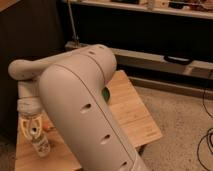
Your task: Stand the bottle upright
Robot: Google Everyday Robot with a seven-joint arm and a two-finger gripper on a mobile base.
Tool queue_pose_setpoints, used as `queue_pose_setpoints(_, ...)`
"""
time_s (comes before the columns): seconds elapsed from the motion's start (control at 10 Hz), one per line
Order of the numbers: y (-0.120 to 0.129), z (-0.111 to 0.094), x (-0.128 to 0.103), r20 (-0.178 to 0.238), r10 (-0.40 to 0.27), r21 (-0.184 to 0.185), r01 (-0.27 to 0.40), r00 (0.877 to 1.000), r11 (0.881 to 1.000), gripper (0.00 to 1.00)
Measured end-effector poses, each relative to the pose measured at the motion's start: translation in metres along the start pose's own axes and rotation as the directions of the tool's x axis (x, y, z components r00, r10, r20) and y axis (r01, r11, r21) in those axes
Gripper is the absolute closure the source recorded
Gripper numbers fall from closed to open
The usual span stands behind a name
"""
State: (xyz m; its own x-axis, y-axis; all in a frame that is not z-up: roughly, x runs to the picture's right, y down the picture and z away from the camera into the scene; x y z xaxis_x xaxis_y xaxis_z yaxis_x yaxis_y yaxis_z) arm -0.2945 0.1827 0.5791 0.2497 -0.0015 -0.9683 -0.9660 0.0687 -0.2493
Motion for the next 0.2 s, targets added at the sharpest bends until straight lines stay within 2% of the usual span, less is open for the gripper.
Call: queue_pose_setpoints(0.2,-0.0023,0.0055,-0.0029,-0.001,0.006,0.007,-0.006,1.0,1.0,0.86)
